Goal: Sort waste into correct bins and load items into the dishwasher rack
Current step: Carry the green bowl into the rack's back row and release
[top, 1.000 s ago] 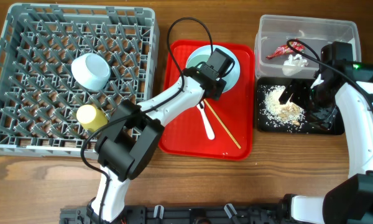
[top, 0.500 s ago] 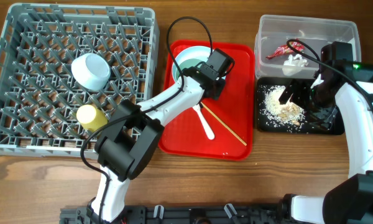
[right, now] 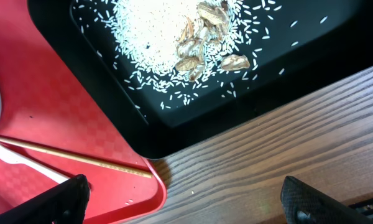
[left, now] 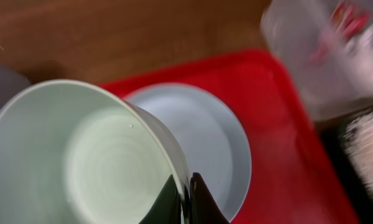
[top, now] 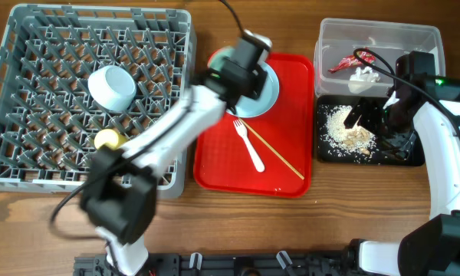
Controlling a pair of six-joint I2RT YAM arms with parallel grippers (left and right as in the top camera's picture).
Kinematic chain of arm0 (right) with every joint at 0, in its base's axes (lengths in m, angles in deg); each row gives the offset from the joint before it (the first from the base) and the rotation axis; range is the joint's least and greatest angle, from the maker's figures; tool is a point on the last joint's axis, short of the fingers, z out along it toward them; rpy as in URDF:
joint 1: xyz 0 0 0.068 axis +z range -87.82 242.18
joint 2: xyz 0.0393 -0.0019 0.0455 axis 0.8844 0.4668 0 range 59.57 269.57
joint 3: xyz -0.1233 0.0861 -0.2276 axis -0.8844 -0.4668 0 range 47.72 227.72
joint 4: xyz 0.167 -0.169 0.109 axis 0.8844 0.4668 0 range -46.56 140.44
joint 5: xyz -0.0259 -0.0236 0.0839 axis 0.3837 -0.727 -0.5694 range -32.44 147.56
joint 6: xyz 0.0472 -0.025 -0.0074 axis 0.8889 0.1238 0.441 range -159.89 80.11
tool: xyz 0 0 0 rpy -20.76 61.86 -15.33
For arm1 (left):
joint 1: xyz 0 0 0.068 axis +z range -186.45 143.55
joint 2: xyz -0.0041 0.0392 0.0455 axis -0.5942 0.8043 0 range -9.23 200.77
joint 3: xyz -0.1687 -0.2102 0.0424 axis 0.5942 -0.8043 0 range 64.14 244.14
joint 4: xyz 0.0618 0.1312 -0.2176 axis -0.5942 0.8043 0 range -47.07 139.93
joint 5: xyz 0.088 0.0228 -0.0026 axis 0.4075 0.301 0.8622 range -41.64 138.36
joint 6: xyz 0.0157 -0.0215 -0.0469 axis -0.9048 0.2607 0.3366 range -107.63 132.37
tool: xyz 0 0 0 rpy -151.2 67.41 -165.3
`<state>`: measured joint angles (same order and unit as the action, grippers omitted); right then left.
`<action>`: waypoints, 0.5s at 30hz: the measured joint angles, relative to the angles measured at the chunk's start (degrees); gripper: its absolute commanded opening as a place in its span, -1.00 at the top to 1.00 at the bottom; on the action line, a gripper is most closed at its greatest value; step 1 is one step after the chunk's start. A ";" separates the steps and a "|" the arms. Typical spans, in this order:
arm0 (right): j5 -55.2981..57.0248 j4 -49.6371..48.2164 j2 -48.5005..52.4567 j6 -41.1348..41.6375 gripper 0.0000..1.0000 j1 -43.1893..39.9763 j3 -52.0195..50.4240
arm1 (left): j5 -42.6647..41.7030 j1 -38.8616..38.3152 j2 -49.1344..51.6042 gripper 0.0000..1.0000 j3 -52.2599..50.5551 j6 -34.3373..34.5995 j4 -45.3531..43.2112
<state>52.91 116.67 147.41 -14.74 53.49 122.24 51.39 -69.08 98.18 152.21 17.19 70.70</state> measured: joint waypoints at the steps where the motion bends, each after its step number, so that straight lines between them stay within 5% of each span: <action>1: 0.00 0.02 0.00 0.00 -1.00 0.00 0.00 | -2.21 1.79 -1.92 0.92 0.00 0.02 -0.17; 15: 0.00 -0.02 0.00 -0.39 -1.00 0.00 0.00 | -39.93 30.95 -5.95 0.92 0.02 6.14 -4.87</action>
<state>52.91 116.65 147.41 -15.14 53.49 122.24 11.45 -38.13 92.24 152.23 23.33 65.82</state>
